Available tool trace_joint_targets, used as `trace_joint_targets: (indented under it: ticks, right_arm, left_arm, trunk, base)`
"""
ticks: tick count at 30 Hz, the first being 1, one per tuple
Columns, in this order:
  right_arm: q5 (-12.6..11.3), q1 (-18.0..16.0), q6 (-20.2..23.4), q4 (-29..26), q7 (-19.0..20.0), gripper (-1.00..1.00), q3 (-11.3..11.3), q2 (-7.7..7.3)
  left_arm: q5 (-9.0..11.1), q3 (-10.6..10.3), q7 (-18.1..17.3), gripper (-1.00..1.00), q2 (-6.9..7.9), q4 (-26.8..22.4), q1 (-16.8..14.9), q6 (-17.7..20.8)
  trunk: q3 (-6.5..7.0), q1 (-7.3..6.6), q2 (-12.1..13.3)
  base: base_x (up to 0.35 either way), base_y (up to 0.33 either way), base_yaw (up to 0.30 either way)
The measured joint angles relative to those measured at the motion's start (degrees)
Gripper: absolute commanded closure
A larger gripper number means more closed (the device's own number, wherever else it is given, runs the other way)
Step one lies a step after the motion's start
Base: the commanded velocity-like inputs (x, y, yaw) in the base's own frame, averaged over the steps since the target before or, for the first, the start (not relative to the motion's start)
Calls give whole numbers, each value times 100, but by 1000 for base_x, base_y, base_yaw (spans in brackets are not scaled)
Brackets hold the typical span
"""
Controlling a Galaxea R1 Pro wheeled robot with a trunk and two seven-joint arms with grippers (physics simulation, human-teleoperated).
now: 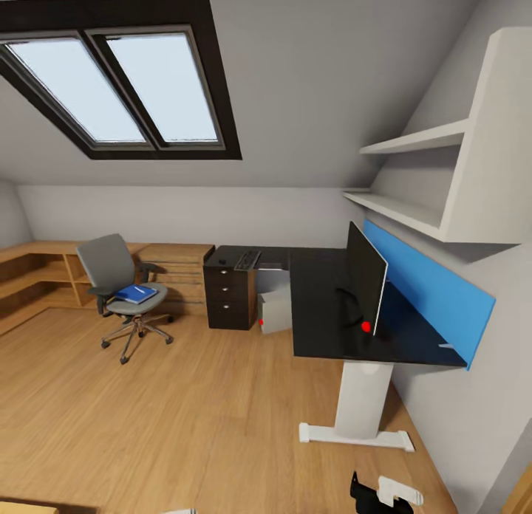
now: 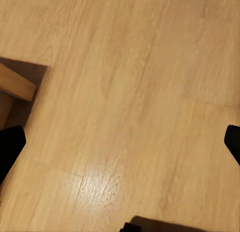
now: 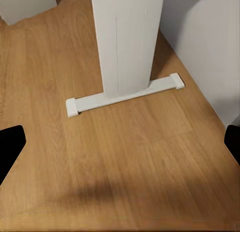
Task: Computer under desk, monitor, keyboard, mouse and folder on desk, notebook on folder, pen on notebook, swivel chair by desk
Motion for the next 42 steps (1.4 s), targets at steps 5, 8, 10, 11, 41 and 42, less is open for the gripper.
trace_joint_targets:
  ticks: [5,8,10,11,41,42]
  right_arm:
    - [-6,-1,-807,477,-5,-100,60,107]
    - [-8,-1,-1151,693,-7,-100,87,142]
    - [-6,-2,-1254,783,-6,-100,107,153]
    - [-3,-2,-1289,815,-6,-100,116,157]
    - [-24,-9,-1443,979,351,-100,145,177]
    - [-23,-9,-1443,979,351,-100,145,176]
  left_arm:
    - [9,19,-3,-100,-6,254,2,-31]
    - [10,16,-7,-100,-13,399,2,-32]
    - [9,16,-9,-100,-14,447,2,-32]
    - [9,16,-11,-100,-13,464,2,-32]
    - [-11,11,-27,-100,-11,565,0,-1032]
    - [-11,11,-27,-100,-11,565,0,-1034]
  trunk:
    - [90,-110,200]
    - [143,-176,321]
    - [180,-220,401]
    - [198,-242,441]
    - [292,-377,684]
    - [292,-377,684]
  base:
    - [0,0,224]
    - [0,0,263]
    - [0,0,272]
    - [0,0,275]
    - [84,69,91]
    - [247,209,0]
